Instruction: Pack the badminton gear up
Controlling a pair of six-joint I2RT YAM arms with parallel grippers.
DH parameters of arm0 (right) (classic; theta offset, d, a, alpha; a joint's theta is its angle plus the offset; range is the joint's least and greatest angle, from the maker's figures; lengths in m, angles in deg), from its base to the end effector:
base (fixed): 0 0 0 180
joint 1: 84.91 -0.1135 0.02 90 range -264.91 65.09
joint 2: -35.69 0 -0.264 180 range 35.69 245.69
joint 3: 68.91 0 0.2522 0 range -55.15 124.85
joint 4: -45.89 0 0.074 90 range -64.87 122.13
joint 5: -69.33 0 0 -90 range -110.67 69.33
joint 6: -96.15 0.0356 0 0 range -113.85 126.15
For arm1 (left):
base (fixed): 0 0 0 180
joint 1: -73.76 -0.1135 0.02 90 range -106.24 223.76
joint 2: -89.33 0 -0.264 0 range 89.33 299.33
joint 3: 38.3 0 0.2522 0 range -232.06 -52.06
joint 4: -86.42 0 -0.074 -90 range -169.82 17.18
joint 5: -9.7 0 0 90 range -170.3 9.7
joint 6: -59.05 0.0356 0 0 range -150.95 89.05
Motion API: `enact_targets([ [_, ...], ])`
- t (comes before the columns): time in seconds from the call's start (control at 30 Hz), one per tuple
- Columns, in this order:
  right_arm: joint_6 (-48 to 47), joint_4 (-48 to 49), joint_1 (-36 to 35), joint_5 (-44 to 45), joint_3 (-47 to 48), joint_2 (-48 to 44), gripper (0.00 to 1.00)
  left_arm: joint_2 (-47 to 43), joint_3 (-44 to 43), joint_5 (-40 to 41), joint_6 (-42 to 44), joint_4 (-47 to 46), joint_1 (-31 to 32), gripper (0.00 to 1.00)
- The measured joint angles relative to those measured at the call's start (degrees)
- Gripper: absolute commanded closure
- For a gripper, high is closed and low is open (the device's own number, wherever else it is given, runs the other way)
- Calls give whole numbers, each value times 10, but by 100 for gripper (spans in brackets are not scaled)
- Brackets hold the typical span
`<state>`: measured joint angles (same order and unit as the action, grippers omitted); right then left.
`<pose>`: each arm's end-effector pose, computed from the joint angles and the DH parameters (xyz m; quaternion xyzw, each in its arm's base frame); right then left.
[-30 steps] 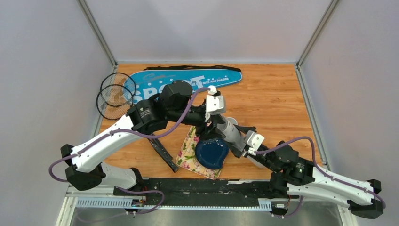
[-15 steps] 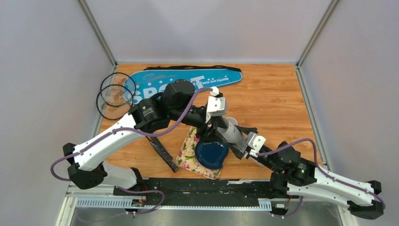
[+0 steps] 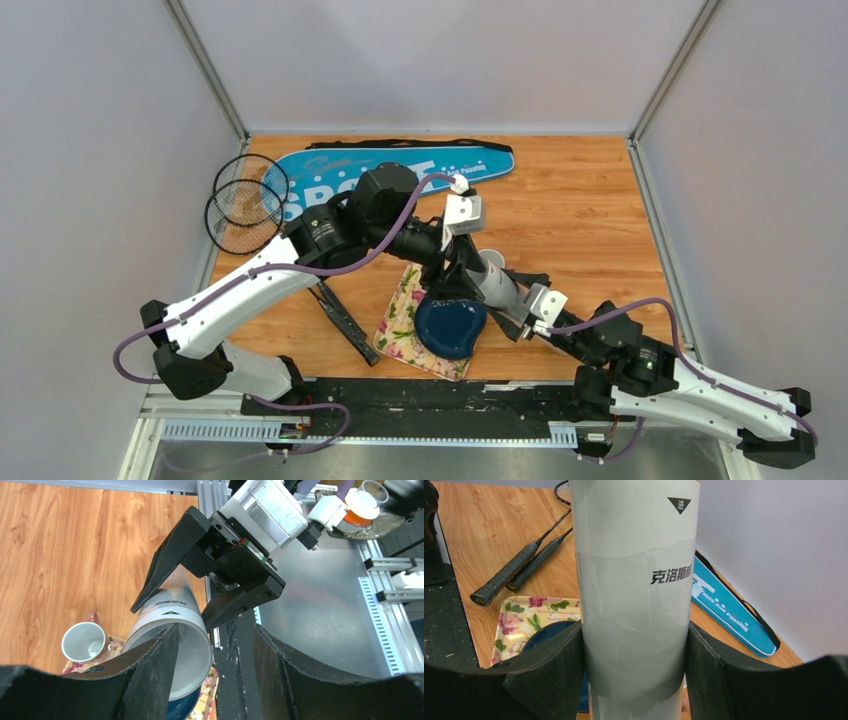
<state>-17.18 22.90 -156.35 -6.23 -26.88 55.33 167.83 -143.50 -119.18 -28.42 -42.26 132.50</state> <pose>0.0444 0.1043 0.2972 -0.4591 0.5425 0.2029 0.6736 0.1289 -0.2553 0.4431 0.5591 0.5913 -0.4870 0.3173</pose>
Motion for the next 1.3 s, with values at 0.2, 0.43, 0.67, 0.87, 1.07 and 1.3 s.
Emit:
enact_targets([
  [0.2, 2, -10, 0, -1, 0, -6, 82, -8, 37, -42, -40, -52, -34, 37],
  [0.43, 3, -13, 0, 0, 0, -2, 83, -6, 57, -73, -73, -78, -53, 38],
  [0.67, 3, -12, 0, -3, 0, 3, 83, 0, 54, -72, -73, -76, -52, 39],
  [0.87, 3, -13, 1, 0, 2, 9, 83, -6, 43, -43, -73, -59, -49, 34],
  [1.07, 7, 14, -1, 18, 5, 8, 81, -20, -1, 85, -86, -8, -41, 26],
  [1.3, 23, 38, -7, 137, 16, 63, 77, -135, 25, 320, -103, -37, -49, 20],
])
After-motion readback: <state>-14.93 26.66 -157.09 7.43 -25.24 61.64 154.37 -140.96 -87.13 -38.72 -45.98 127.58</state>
